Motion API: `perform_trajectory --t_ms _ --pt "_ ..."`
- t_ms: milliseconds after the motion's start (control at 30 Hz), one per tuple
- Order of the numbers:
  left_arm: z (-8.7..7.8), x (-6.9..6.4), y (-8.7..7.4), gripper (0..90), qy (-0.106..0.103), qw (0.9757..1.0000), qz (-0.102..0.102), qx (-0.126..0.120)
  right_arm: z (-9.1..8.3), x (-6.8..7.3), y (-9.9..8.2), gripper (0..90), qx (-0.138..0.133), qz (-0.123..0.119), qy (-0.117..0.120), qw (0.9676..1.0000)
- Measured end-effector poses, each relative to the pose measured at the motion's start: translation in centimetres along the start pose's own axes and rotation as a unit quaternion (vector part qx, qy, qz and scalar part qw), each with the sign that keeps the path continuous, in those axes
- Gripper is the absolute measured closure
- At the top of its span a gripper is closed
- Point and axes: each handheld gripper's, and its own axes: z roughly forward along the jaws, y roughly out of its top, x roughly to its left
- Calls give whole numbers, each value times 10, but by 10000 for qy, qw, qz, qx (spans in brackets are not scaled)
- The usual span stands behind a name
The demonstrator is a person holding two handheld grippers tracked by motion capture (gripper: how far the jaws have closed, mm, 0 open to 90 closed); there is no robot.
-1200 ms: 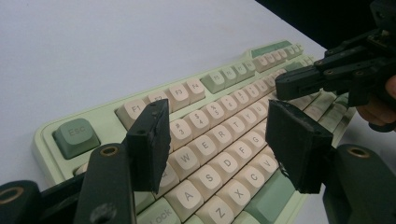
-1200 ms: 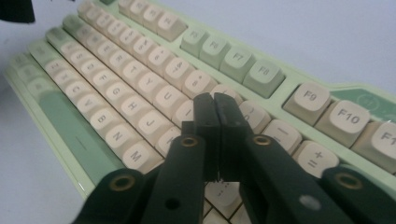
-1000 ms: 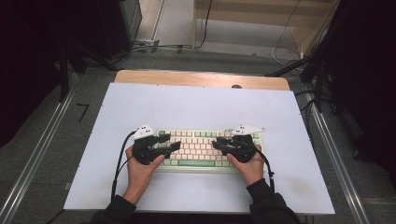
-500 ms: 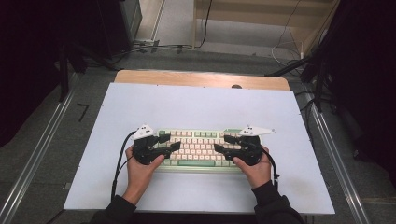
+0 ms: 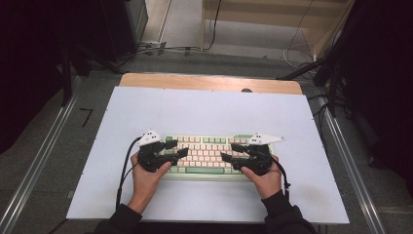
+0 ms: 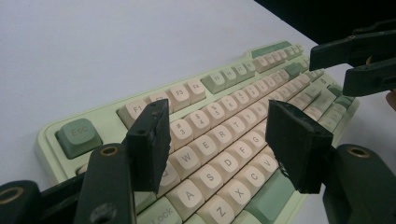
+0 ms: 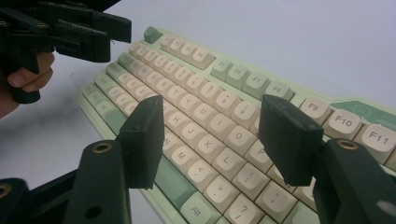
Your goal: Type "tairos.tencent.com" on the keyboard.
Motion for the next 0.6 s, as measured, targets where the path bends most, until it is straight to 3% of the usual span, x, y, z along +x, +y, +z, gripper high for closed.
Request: perform_trajectory --t_ms 133,367,600 --pt "0 0 0 409 -7 10000 6 4 1 1 -1 422 36 -46 16 10000" --pt "1 0 0 410 -10 10000 17 23 3 8 -3 757 61 -203 128 9997" --pt "1 0 0 414 -12 10000 17 27 8 12 -4 871 184 -302 224 9991"
